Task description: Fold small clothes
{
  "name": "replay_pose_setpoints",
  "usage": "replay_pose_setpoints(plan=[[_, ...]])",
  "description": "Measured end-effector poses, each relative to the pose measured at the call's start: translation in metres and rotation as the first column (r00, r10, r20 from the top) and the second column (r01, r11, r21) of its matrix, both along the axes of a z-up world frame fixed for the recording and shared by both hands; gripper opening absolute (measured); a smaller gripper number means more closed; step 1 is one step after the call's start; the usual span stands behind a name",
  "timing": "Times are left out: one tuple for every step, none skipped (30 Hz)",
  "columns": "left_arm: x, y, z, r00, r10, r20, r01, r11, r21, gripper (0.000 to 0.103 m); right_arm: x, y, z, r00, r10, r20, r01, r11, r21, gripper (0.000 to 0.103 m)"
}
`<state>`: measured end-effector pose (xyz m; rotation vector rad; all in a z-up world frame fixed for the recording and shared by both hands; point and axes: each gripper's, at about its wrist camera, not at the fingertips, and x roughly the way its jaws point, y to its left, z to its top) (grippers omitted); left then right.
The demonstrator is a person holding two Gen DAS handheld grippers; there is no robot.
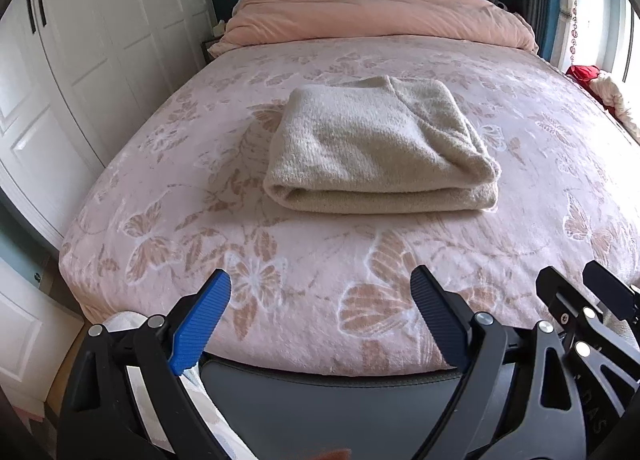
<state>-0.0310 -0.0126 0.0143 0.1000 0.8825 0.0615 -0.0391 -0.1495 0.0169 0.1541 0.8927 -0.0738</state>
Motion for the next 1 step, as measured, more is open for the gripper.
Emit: replay_pose_setpoints(plan=[[0.0002,-0.0001,0.0005,1.0,-0.001,0.001,0.001,1.0,0.0,0.088,0.0001,-0.0001,0.0003,1.0,-0.001,0.001,0.001,1.0,0.0,0.053]])
